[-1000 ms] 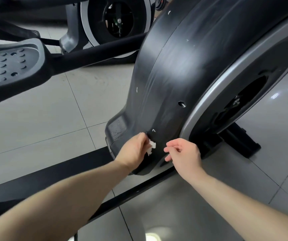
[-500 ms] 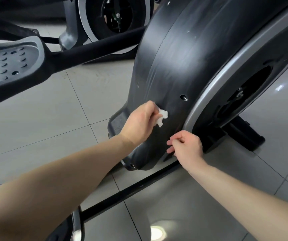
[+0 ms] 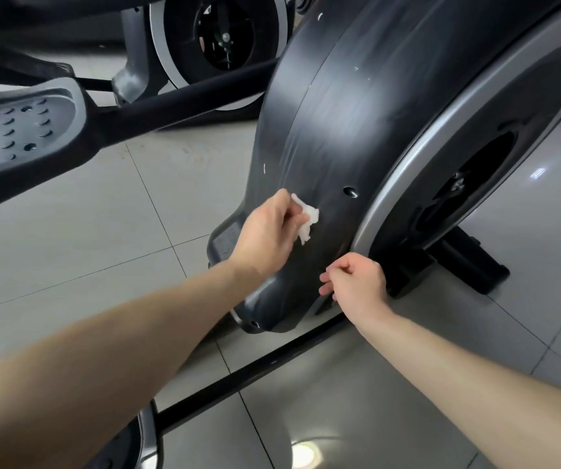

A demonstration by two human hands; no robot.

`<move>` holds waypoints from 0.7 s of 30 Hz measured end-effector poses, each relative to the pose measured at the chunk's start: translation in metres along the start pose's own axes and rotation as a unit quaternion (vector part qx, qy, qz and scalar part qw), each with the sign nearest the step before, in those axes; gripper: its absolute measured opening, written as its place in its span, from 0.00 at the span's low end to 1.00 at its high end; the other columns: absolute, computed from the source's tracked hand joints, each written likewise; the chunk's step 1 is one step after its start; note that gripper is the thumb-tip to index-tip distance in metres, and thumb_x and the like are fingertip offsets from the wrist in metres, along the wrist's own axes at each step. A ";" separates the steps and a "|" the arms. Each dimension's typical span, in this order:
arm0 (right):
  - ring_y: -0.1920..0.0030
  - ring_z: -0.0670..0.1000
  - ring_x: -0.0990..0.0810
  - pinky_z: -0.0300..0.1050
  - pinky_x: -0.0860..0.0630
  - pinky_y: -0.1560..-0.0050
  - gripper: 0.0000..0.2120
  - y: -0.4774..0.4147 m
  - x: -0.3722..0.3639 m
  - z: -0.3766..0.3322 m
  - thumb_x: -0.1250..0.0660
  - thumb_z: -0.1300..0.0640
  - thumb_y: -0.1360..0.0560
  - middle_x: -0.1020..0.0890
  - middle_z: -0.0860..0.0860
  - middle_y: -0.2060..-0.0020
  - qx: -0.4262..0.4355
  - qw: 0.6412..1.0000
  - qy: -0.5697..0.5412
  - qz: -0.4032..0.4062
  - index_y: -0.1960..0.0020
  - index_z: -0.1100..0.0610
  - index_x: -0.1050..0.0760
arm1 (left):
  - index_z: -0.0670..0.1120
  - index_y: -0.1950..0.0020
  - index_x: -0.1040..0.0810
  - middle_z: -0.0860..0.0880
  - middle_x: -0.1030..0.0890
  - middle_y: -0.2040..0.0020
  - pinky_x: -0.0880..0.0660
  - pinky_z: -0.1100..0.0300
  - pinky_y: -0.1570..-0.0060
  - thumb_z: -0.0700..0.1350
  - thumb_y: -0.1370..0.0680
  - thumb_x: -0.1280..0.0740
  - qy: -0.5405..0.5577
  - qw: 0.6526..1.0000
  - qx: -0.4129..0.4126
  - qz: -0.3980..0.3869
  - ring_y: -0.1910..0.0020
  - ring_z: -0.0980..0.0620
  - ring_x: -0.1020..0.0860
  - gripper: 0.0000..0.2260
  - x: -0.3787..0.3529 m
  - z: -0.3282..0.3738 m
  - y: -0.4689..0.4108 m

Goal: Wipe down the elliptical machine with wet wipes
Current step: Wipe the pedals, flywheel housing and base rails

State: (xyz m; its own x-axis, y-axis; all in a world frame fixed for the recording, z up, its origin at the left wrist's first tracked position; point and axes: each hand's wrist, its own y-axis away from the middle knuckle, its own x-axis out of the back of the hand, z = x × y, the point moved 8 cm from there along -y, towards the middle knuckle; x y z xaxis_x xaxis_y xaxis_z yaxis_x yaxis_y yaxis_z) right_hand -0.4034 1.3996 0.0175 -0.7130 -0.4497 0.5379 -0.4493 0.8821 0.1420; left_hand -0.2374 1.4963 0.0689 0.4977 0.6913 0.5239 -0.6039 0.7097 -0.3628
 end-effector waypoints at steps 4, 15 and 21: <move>0.66 0.46 0.15 0.57 0.15 0.55 0.10 0.002 -0.001 0.001 0.37 0.64 0.24 0.14 0.46 0.66 0.002 1.000 0.005 -0.003 0.58 0.55 0.19 | 0.47 0.57 0.30 0.57 0.25 0.63 0.32 0.70 0.63 0.47 0.18 0.33 -0.023 1.000 -0.002 -0.014 0.62 0.58 0.25 0.11 0.000 -0.007 -0.005; 0.68 0.45 0.16 0.51 0.16 0.57 0.11 0.000 0.000 -0.001 0.37 0.63 0.24 0.15 0.48 0.69 -0.014 1.000 0.001 -0.001 0.59 0.54 0.19 | 0.48 0.53 0.30 0.52 0.21 0.61 0.25 0.56 0.59 0.49 0.17 0.35 -0.014 0.994 0.073 -0.081 0.61 0.55 0.22 0.08 -0.033 -0.039 0.027; 0.67 0.49 0.14 0.48 0.20 0.61 0.10 -0.002 -0.001 0.002 0.36 0.63 0.23 0.14 0.48 0.67 -0.002 1.000 -0.021 0.000 0.59 0.56 0.19 | 0.44 0.54 0.28 0.53 0.22 0.64 0.27 0.55 0.61 0.48 0.18 0.33 0.001 0.998 -0.067 -0.014 0.64 0.54 0.24 0.10 -0.012 0.053 0.000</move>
State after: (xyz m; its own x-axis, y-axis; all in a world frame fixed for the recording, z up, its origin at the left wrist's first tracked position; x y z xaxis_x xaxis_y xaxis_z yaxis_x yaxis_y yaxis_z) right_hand -0.4030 1.3977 0.0149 -0.7348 -0.4558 0.5024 -0.4473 0.8823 0.1463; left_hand -0.2767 1.4805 0.1034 0.5148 0.6714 0.5331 -0.5007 0.7403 -0.4487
